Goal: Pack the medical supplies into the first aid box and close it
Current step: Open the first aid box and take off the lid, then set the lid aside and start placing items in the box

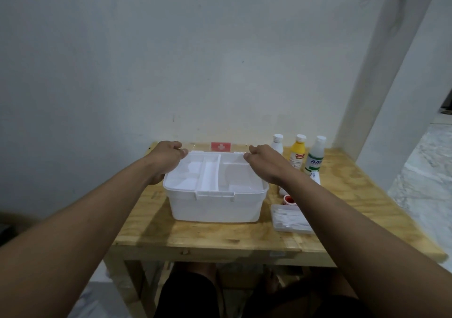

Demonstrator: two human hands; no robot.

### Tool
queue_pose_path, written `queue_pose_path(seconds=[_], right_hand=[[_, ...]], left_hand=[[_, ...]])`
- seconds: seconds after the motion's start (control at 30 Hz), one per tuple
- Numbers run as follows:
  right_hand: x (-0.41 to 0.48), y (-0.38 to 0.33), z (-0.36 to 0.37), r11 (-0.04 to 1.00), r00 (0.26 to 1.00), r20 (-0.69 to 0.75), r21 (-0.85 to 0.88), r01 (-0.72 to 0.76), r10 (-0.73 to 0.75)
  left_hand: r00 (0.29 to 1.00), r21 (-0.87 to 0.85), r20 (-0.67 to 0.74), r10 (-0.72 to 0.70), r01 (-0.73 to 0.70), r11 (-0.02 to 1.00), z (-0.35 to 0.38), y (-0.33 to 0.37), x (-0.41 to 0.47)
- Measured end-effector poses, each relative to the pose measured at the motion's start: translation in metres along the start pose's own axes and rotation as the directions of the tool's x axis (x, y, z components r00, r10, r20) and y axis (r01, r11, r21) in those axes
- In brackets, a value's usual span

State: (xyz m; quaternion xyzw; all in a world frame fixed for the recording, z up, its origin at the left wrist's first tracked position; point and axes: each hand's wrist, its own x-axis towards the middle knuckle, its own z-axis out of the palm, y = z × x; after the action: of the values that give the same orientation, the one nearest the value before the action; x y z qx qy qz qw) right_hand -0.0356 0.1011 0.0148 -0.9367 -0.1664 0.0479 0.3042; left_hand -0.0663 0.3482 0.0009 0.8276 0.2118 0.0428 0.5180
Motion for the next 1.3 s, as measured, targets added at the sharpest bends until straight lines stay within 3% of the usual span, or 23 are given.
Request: queue_pose_path(seconds=[0.2, 0.33, 0.47, 1.1, 1.3], right_hand=[[-0.009, -0.006, -0.003, 0.997, 0.999, 0.038, -0.069, 0.036, -0.033], [-0.016, -0.003, -0.005, 0.984, 0.995, 0.088, -0.169, 0.056, -0.042], [-0.023, 0.002, 0.001, 0.977, 0.993, 0.097, -0.195, 0.079, -0.061], [-0.018, 0.003, -0.003, 0.983, 0.996, 0.079, -0.175, 0.056, -0.043], [-0.038, 0.004, -0.018, 0.980, 0.996, 0.035, -0.177, 0.092, -0.088]], left_hand=[[0.998, 0.071, -0.010, 0.067, -0.066, 0.995, 0.000, 0.001, -0.010], [0.983, 0.278, 0.058, 0.174, -0.183, 0.943, 0.005, 0.001, -0.026], [0.976, 0.455, 0.106, 0.188, -0.216, 0.864, 0.011, -0.005, -0.036], [0.976, 0.499, 0.095, 0.196, -0.217, 0.839, 0.013, 0.000, -0.036], [0.925, 0.554, -0.036, 0.378, -0.297, 0.778, 0.016, 0.007, -0.053]])
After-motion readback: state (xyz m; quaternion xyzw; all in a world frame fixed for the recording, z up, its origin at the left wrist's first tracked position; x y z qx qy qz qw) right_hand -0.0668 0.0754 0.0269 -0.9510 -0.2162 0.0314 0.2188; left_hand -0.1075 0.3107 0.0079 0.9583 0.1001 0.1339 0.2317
